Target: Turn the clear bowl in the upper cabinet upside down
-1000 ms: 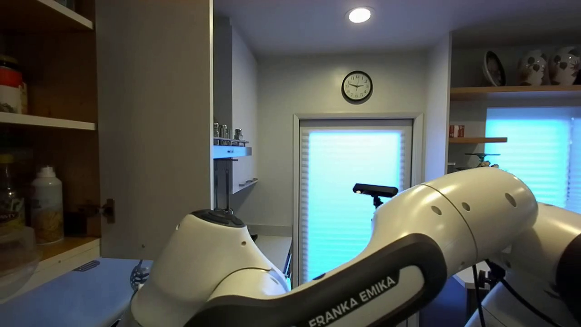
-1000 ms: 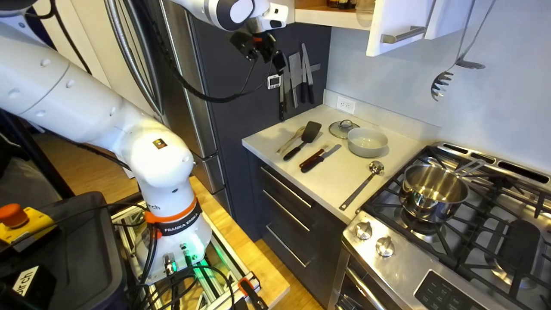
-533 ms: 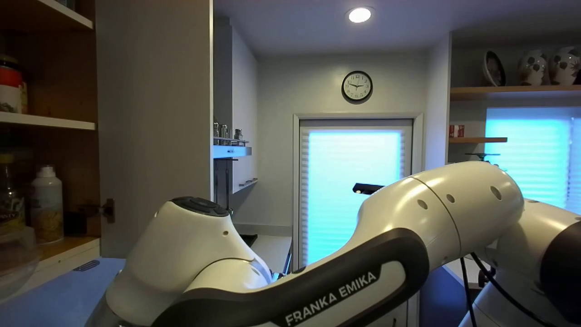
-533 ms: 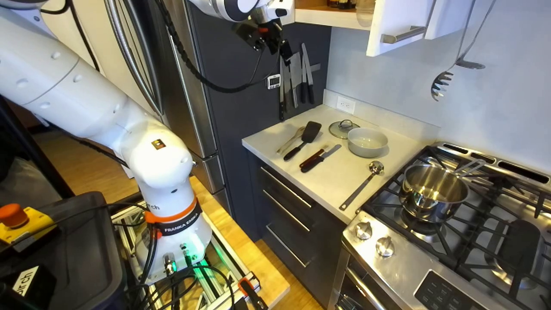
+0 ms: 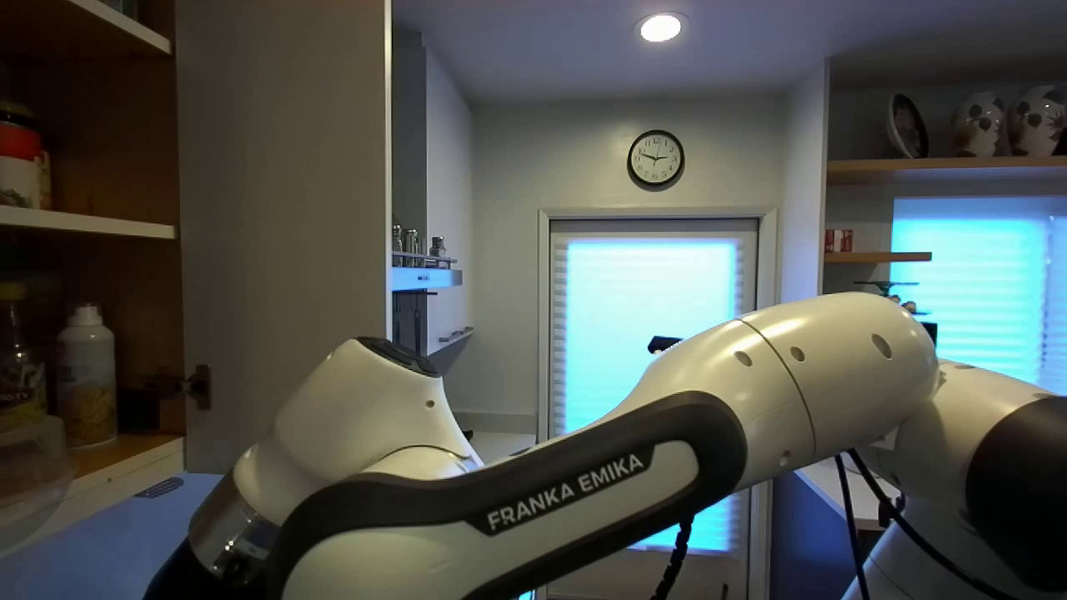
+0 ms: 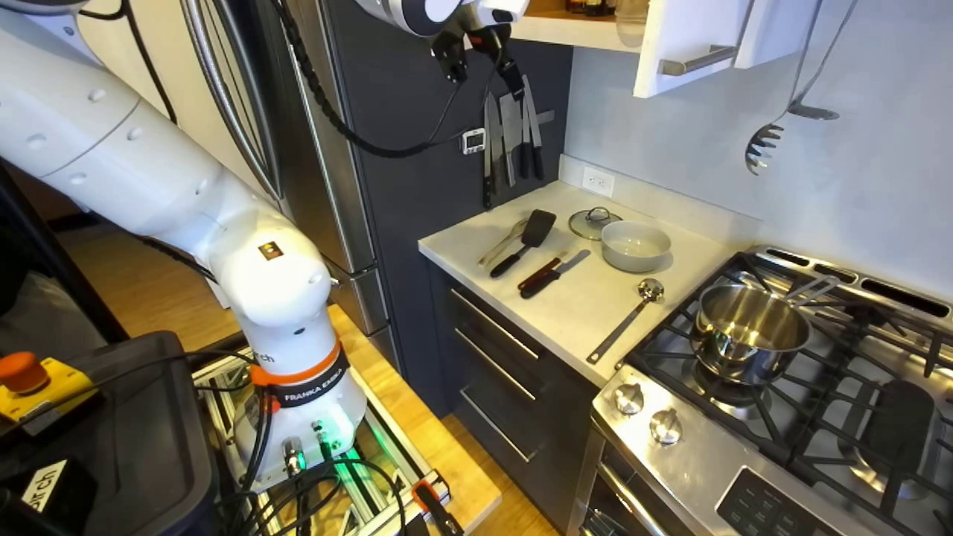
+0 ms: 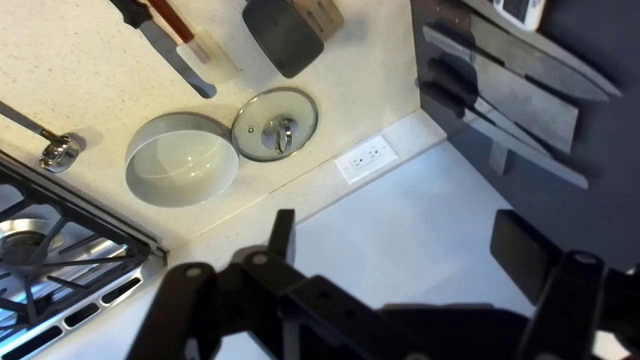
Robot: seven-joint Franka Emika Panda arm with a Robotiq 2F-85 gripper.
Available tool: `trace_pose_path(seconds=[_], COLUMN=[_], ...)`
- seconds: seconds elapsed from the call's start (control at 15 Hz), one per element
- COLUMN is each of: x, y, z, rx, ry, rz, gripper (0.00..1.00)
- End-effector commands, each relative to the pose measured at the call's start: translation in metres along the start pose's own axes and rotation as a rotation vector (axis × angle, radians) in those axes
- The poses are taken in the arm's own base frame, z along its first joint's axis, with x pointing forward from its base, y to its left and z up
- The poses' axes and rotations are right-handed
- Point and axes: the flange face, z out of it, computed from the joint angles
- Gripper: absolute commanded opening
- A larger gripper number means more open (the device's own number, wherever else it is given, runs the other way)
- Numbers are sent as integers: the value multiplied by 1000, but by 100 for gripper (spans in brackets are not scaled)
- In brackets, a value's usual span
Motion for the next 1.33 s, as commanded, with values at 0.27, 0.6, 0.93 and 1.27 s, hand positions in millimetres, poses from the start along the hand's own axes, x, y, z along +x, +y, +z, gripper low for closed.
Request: trace_pose_path(seconds=[0.27, 0.6, 0.93, 1.27], x=[63, 98, 100, 102], y=[8, 15, 12, 11], z=[-5, 0, -4, -9], rx=[198, 335, 349, 401], ry=[126, 190, 205, 226], rz=[339, 557, 553, 604], gripper=[100, 100, 100, 100])
